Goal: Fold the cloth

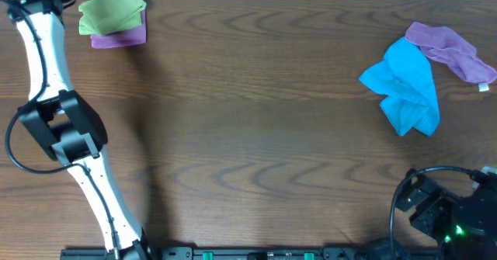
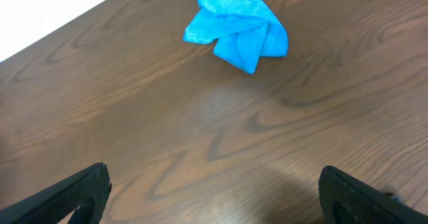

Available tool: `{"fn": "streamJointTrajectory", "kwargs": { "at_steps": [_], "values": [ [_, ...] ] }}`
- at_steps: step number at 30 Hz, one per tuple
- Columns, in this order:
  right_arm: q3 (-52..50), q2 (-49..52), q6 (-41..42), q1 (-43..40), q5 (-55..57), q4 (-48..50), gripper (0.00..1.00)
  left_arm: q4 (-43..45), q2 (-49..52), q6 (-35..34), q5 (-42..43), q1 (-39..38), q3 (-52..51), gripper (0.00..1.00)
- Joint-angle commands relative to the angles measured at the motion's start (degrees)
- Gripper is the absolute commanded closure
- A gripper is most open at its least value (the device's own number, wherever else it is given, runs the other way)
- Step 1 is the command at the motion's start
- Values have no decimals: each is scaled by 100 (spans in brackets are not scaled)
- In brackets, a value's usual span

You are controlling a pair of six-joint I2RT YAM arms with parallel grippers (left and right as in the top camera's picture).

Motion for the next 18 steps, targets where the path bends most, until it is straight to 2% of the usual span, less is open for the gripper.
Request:
{"fn": "streamJointTrajectory", "kwargs": {
  "at_steps": [1,10,18],
  "values": [
    [74,22,37,-46,136,-15,1,28,-153,-483,245,-243,146,5],
    [74,22,37,-46,138,-15,1,-50,-153,-802,221,-772,146,5],
    [74,22,37,-46,136,-15,1,-772,-153,-800,109,-844,146,5]
  ]
}}
